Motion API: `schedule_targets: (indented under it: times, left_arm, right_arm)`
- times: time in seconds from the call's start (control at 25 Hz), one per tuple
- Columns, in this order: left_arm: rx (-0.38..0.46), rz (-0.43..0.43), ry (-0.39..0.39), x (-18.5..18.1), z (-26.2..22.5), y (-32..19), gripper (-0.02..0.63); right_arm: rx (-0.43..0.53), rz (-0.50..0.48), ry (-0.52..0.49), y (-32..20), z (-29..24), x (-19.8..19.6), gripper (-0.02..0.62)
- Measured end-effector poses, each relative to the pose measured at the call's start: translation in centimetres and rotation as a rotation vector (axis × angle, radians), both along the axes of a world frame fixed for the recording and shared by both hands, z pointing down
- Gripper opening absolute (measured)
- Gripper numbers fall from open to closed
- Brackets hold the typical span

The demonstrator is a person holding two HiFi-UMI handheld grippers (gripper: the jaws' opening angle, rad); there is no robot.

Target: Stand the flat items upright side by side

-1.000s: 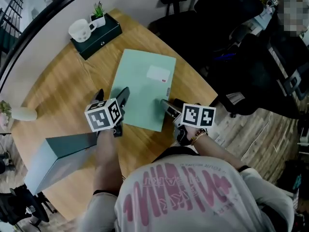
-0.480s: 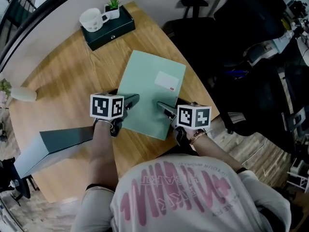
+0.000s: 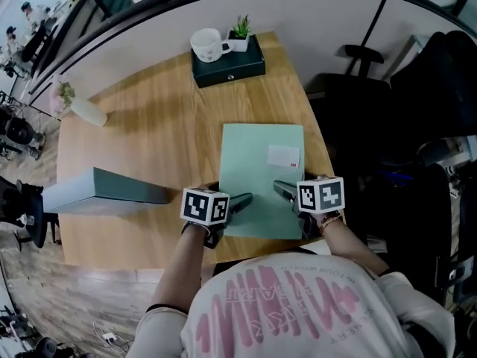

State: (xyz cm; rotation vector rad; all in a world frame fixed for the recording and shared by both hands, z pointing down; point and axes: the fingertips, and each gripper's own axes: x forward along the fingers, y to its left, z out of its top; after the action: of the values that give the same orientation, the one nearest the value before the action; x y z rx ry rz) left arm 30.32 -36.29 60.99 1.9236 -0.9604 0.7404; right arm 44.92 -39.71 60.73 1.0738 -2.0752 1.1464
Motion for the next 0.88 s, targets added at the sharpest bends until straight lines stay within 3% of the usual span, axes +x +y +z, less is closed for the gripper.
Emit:
schedule_targets:
  times: [0.12, 0.28, 0.4, 0.48, 0.88]
  left_arm:
    - [0.093, -0.153, 0.027, 0.1, -0.2, -0.3, 0.449]
    - [0.006, -0.284, 0.028, 0.1, -0.3, 2.1, 0.436]
    - [-0.088, -0.295, 0.007, -0.7, -0.4, 5.6, 0.418]
    - [-0.099, -0.290, -0.002, -1.5, -0.6, 8.0, 0.410]
    - [0.097, -0.318, -0.024, -6.6, -1.7, 17.9, 0.408]
  right_arm:
    - [0.027, -0.033, 0.017, 0.2, 0.0, 0.1, 0.419]
    - [0.033, -0.128, 0.022, 0.8, -0.1, -0.5, 0.428]
    - [0.010, -0.268, 0.035, 2.5, -0.3, -2.0, 0.428]
    - [-0.006, -0.331, 0.044, 4.1, -0.4, -3.1, 0.428]
    - [0.077, -0.380, 0.066, 13.4, -1.3, -9.0, 0.449]
